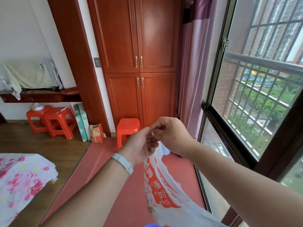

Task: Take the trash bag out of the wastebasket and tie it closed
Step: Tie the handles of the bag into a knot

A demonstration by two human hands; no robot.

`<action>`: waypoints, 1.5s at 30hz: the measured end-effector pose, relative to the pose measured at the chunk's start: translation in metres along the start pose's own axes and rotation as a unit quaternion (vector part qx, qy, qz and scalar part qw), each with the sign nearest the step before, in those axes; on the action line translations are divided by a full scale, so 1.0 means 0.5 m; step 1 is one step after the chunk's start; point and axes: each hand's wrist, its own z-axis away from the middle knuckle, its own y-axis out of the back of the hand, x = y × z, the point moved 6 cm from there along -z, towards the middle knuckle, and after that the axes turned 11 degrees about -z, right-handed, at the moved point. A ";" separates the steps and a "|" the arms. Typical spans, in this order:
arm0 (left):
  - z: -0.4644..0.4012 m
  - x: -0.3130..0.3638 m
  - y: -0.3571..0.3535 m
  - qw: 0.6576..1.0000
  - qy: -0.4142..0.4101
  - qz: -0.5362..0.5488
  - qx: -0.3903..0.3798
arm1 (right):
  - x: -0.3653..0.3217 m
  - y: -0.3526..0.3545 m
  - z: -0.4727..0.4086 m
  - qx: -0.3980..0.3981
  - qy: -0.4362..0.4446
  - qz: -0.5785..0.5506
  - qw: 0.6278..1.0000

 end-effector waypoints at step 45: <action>-0.128 0.089 0.226 0.966 -0.133 -0.086 0.203 | 0.165 0.086 -0.012 -0.111 -0.224 0.018 0.968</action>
